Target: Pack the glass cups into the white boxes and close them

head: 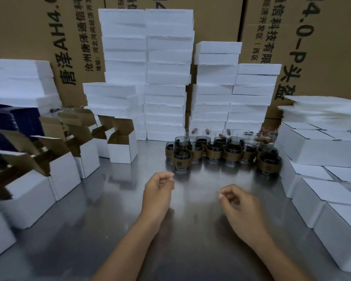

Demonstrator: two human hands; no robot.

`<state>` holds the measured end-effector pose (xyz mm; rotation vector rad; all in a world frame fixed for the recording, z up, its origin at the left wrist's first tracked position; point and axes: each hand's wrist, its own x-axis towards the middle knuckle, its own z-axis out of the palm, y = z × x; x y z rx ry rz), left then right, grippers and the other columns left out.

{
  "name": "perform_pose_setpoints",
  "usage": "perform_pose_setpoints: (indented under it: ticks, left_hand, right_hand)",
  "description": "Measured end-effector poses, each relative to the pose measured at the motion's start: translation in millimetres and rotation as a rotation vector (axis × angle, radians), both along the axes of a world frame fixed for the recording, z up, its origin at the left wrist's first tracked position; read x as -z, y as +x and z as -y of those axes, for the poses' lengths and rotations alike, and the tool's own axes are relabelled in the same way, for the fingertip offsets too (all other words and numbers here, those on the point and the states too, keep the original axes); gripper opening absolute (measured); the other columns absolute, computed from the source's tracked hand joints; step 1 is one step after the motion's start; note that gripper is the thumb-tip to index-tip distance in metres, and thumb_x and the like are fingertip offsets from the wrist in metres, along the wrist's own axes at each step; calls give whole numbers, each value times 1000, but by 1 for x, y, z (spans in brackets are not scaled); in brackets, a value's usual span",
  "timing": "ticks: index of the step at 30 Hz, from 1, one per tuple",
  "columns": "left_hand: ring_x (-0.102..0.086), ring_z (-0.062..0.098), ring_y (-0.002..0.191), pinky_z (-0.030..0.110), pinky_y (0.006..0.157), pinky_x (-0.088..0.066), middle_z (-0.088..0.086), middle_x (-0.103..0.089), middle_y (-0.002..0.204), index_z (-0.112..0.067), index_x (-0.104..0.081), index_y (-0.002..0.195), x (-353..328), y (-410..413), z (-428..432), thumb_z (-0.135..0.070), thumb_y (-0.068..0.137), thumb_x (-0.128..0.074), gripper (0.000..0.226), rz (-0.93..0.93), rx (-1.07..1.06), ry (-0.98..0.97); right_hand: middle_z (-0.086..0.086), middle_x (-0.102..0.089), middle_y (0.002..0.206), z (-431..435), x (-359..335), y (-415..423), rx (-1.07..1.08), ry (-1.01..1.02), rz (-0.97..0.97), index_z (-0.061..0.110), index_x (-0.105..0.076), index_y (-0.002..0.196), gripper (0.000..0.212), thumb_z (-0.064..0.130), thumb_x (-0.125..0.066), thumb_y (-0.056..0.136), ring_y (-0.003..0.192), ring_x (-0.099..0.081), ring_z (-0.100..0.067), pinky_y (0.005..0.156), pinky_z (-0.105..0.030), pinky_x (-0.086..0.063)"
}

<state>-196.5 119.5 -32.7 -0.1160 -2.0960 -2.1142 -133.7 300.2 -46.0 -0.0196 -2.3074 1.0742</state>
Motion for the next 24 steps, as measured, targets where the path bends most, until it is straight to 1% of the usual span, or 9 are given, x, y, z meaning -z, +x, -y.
perform_pose_setpoints:
  ticks: [3, 4, 6, 9, 11, 14, 16, 20, 24]
  left_hand:
    - [-54, 10, 77, 16, 58, -46, 5, -59, 91, -23, -58, 85, -3, -31, 16, -9, 94, -52, 17, -4, -97, -48]
    - [-52, 9, 80, 16, 58, -43, 3, -58, 97, -24, -57, 88, -2, -44, 24, -12, 95, -51, 14, -13, -134, -124]
    - [-50, 11, 89, 19, 69, -43, 3, -56, 110, -21, -56, 101, -1, -72, 45, -16, 96, -50, 9, -24, -212, -280]
    - [-49, 20, 100, 33, 88, -46, 11, -51, 124, -18, -52, 120, 0, -109, 74, -16, 95, -52, 25, -26, -312, -436]
    - [-50, 23, 98, 35, 88, -44, 15, -46, 130, -20, -48, 128, -2, -127, 88, -17, 95, -53, 34, -39, -372, -516]
    - [-47, 14, 77, 29, 78, -40, 17, -36, 135, -26, -42, 135, -7, -147, 99, -18, 94, -54, 43, -84, -413, -593]
    - [-44, 15, 79, 33, 82, -41, 18, -29, 138, -29, -41, 138, -11, -157, 103, -20, 95, -54, 46, -63, -424, -627]
    - [-42, 35, 116, 42, 100, -38, 17, -26, 141, -26, -45, 135, -11, -169, 105, -29, 95, -52, 41, 17, -415, -776]
    - [-41, 37, 116, 43, 96, -41, 14, -30, 135, -25, -54, 121, -8, -166, 106, -34, 92, -57, 31, 6, -467, -841]
  right_hand:
    - [9, -63, 66, 0, 1, -2, 20, 14, -17, 23, -62, 73, 20, 7, -66, 85, 73, -58, -1, 62, -14, -41]
    - [8, -63, 65, -1, 1, -3, 28, 13, -20, 23, -62, 72, 20, 8, -66, 85, 73, -58, -2, 62, -14, -41]
    - [7, -62, 64, 0, 1, -3, 45, 7, -21, 24, -60, 71, 21, 8, -66, 84, 72, -58, -3, 61, -15, -40]
    - [5, -61, 62, 2, 1, -4, 56, 44, -29, 21, -60, 71, 19, 6, -66, 82, 67, -57, -7, 61, -20, -40]
    - [6, -59, 62, 3, 2, -6, 35, 94, -18, 22, -59, 72, 20, 7, -66, 83, 65, -56, -8, 61, -22, -40]
    - [8, -57, 62, 5, 3, -8, 20, 158, -17, 30, -54, 71, 26, 9, -67, 82, 64, -55, -7, 62, -25, -40]
    - [10, -55, 61, 5, 3, -10, 17, 182, -19, 35, -50, 72, 31, 12, -67, 81, 63, -53, -7, 61, -24, -39]
    - [8, -54, 61, 4, 4, -11, 4, 197, -1, 40, -45, 69, 35, 14, -65, 83, 64, -51, -6, 60, -18, -38]
    - [6, -56, 63, 3, 3, -10, -5, 199, 7, 30, -53, 73, 22, 14, -63, 84, 67, -53, -7, 60, -16, -39]
